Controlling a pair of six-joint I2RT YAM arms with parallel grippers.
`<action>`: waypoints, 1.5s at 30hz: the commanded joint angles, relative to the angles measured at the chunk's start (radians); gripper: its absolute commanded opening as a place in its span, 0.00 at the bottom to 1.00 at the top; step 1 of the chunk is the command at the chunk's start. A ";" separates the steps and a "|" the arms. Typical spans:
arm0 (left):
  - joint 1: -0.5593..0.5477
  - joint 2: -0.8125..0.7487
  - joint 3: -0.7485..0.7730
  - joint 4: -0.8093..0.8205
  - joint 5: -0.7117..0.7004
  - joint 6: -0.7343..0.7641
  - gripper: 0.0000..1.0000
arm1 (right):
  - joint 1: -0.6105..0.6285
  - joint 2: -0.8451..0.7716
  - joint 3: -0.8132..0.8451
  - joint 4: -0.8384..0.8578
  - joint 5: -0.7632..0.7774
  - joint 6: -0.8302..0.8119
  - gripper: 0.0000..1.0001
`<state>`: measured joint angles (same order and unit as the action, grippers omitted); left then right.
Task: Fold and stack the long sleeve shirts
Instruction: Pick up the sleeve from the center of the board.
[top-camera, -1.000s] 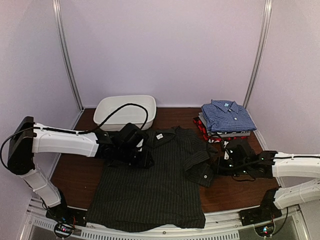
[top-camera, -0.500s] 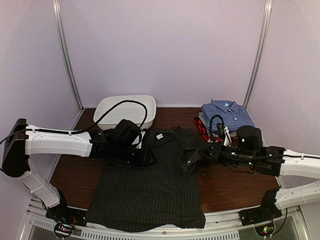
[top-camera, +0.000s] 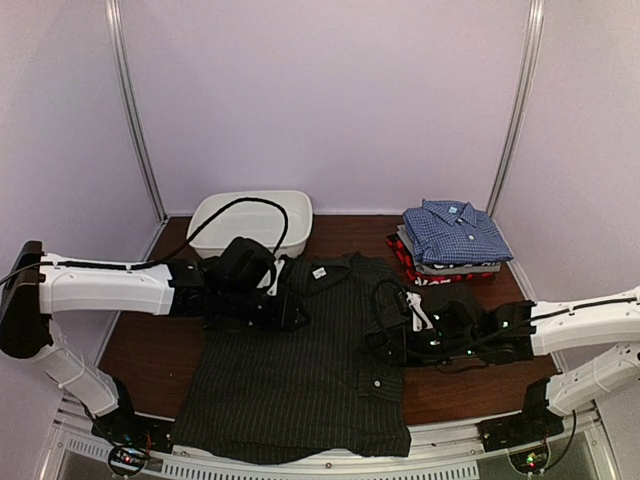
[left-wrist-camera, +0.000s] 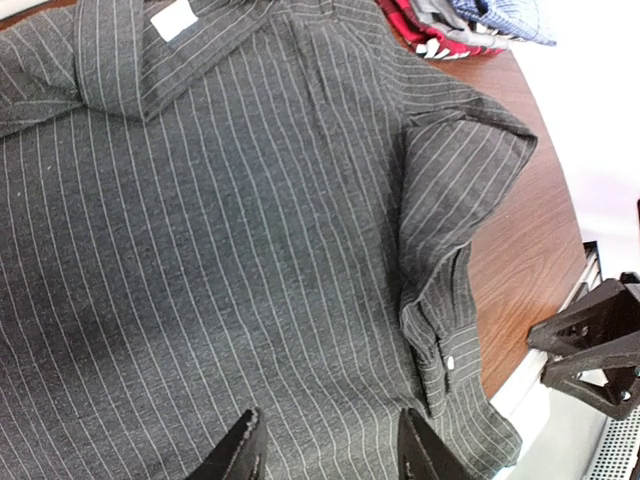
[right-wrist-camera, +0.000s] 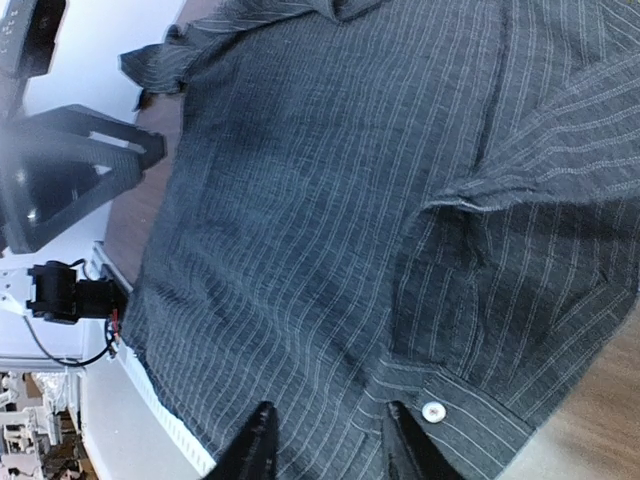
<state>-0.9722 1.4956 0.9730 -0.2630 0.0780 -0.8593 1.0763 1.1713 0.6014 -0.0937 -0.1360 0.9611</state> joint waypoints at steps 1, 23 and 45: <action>0.007 -0.027 -0.020 -0.001 -0.021 -0.006 0.46 | 0.043 -0.021 0.123 -0.362 0.226 -0.114 0.44; 0.006 -0.020 -0.016 -0.012 -0.033 -0.007 0.46 | 0.206 0.460 0.344 -0.362 0.337 -0.138 0.67; 0.006 -0.013 -0.020 0.066 0.025 0.008 0.46 | 0.129 0.306 0.306 -0.312 0.344 -0.145 0.00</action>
<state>-0.9722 1.4956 0.9619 -0.2783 0.0708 -0.8627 1.2263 1.5688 0.9226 -0.4297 0.1871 0.8177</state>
